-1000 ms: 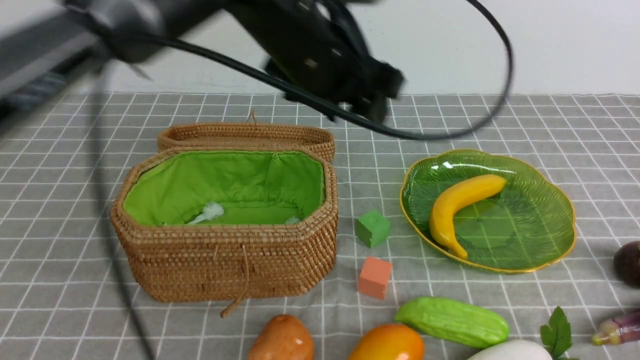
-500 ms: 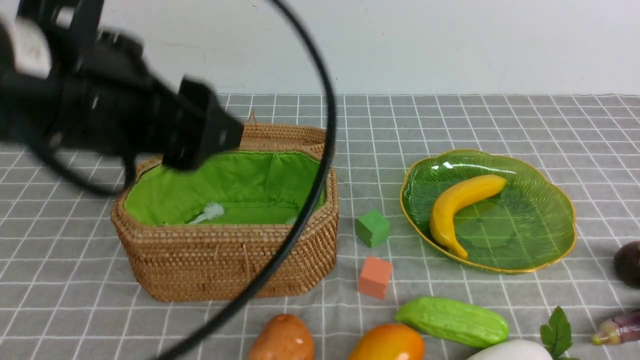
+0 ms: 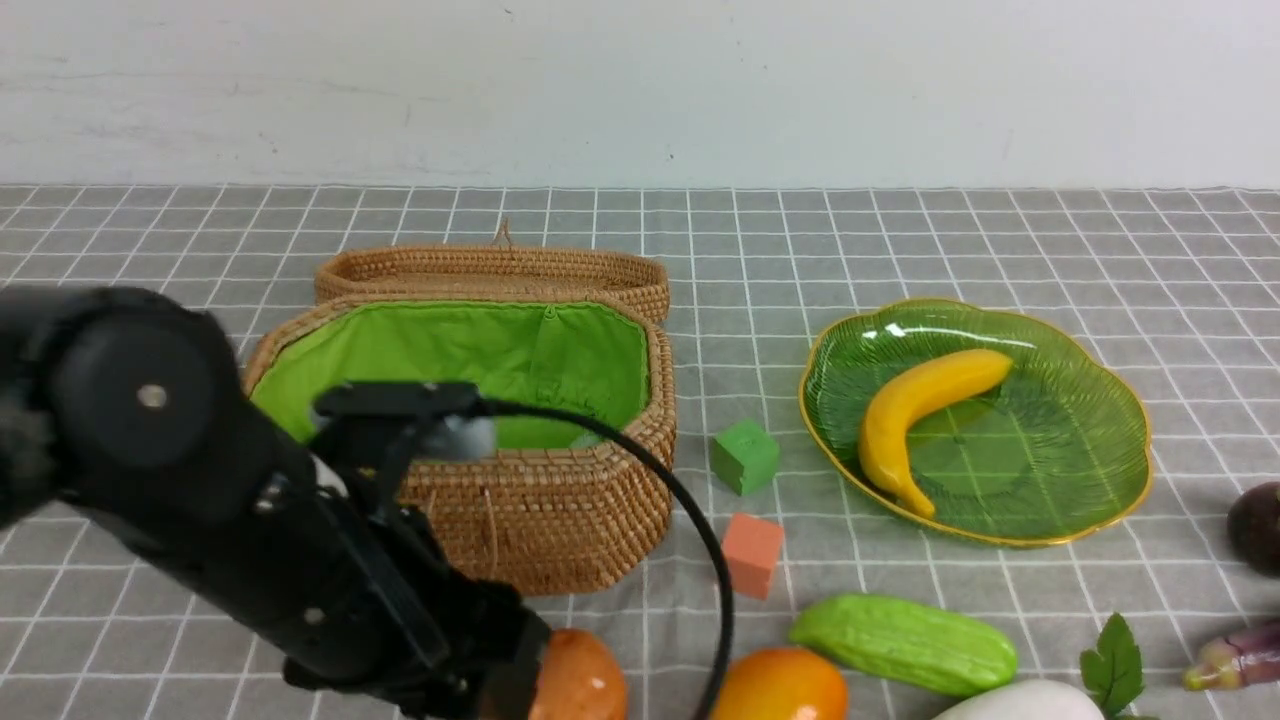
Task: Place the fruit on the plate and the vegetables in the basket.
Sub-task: Grab a potato with your left arm and place it in the basket on the left
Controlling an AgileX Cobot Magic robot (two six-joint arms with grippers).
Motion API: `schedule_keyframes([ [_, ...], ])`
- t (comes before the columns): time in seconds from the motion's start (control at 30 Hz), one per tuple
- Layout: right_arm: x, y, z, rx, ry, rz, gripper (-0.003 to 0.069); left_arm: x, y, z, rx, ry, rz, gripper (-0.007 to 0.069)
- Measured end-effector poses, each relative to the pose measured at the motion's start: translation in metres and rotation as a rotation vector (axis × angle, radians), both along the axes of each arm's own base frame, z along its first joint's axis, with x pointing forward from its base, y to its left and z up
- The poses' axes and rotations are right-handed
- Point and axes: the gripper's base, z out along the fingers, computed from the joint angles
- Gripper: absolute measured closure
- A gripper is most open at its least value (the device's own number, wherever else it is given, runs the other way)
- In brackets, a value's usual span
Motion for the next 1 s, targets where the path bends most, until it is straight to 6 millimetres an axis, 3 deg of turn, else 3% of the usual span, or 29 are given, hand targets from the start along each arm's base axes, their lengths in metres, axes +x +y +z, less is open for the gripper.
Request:
schedule_keyframes([
  [0.2, 0.0, 0.0, 0.0, 0.0, 0.0, 0.0, 0.0418, 0.004, -0.03, -0.026, 0.051, -0.038, -0.105, 0.0117],
  [0.43, 0.0, 0.0, 0.0, 0.0, 0.0, 0.0, 0.0418, 0.012, -0.042, -0.049, 0.113, -0.044, -0.016, 0.0007],
  [0.63, 0.0, 0.0, 0.0, 0.0, 0.0, 0.0, 0.0418, 0.024, -0.048, -0.069, 0.122, -0.069, 0.008, 0.0017],
  [1.0, 0.0, 0.0, 0.0, 0.0, 0.0, 0.0, 0.0418, 0.03, -0.053, -0.073, 0.114, -0.08, 0.014, 0.0048],
])
